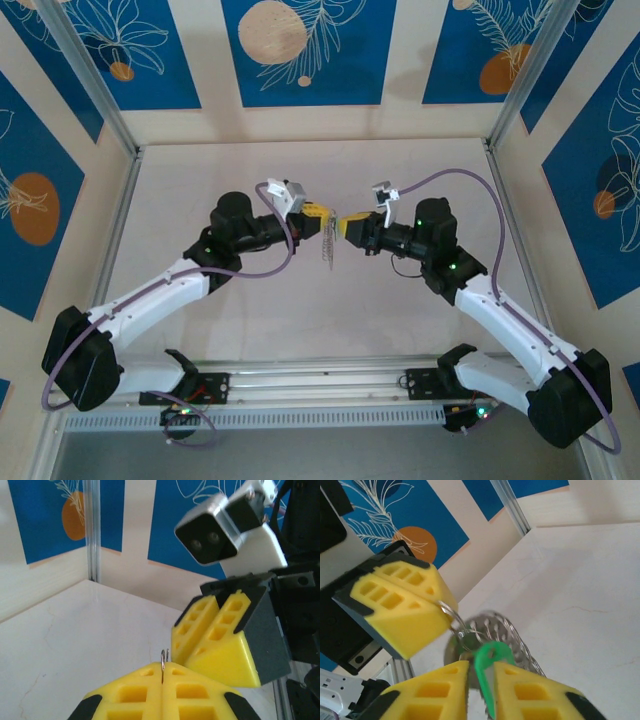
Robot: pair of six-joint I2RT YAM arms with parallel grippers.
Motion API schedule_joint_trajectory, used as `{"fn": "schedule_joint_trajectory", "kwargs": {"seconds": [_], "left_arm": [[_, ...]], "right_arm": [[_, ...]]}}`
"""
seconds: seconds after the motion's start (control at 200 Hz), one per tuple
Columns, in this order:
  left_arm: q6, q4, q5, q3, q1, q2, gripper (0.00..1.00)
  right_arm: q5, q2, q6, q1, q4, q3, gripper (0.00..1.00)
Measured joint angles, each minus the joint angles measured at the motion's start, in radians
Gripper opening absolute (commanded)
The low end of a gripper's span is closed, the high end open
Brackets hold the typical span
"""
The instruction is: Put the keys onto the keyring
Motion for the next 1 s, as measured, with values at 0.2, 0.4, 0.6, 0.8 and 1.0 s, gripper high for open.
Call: {"fn": "schedule_joint_trajectory", "kwargs": {"seconds": [0.2, 0.4, 0.6, 0.8, 1.0], "left_arm": [[-0.080, 0.135, -0.006, -0.010, 0.000, 0.026, 0.00], [-0.185, 0.283, -0.002, -0.029, 0.000, 0.099, 0.00], [-0.285, 0.414, 0.014, -0.034, 0.000, 0.146, 0.00], [-0.363, 0.509, 0.043, -0.035, 0.000, 0.159, 0.00], [-0.405, 0.545, 0.067, -0.035, 0.000, 0.159, 0.00]], "right_arm": [[0.000, -0.100, 0.052, -0.100, -0.027, -0.036, 0.46], [-0.009, -0.131, 0.116, -0.144, 0.020, -0.036, 0.49], [-0.063, -0.105, 0.153, -0.146, 0.153, -0.047, 0.54], [-0.152, -0.026, 0.161, -0.153, 0.294, -0.053, 0.55], [-0.220, 0.028, 0.176, -0.157, 0.397, -0.058, 0.53]]}}
